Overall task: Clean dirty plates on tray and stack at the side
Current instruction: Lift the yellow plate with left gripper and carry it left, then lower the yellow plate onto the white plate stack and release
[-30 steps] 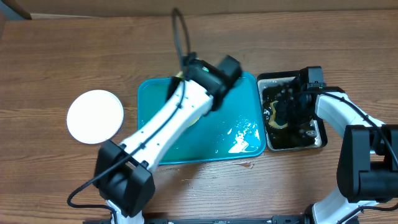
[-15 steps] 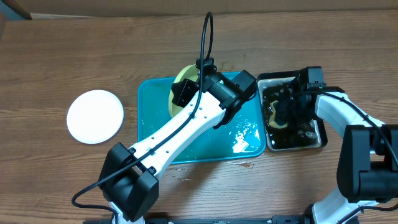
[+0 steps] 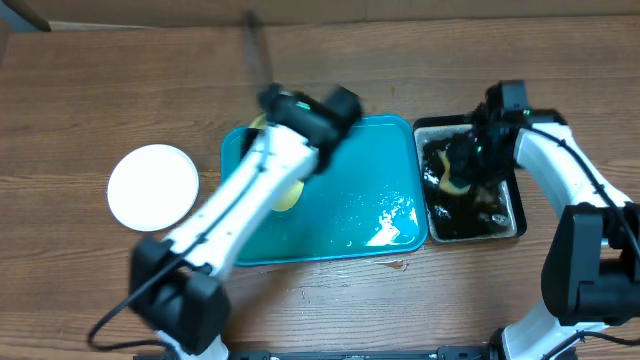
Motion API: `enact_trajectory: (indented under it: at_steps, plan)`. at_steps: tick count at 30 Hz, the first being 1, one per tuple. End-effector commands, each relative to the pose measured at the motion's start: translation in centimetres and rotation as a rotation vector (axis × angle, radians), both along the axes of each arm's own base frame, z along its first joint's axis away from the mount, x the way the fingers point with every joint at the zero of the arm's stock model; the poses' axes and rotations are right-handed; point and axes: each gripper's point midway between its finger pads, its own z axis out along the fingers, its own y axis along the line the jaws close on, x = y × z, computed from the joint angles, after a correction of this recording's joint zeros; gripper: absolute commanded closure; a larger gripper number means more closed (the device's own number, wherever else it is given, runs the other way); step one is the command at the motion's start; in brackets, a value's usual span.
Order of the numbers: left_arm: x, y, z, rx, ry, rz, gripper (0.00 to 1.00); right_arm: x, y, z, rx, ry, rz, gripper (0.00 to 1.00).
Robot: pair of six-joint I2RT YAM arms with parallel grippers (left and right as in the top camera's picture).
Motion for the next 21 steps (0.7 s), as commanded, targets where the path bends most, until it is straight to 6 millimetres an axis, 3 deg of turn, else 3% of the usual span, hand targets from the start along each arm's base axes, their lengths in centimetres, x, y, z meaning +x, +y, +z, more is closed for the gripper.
enact_trajectory:
  at_steps: [1,8,15,18,21]
  plan:
    - [-1.2,0.9,0.4,-0.366,0.046,0.092,0.96,0.3,-0.2,1.3,-0.017,-0.039,0.023,0.95]
    - [-0.6,1.6,0.1,-0.778,0.154,0.038,0.96,-2.2,-0.2,-3.1,-0.017,0.003,0.021,0.95]
    - [-0.7,6.9,0.1,-0.817,0.125,0.164,0.96,-3.8,-1.1,-7.4,-0.06,-0.028,-0.05,0.95]
    - [-0.8,9.3,0.0,-0.81,0.105,0.216,0.96,-4.1,-0.8,-7.3,-0.043,-0.017,-0.038,0.94]
    - [-1.1,11.9,0.0,-0.762,0.083,0.276,0.96,-3.5,-0.1,-5.9,-0.007,-0.013,-0.003,0.91]
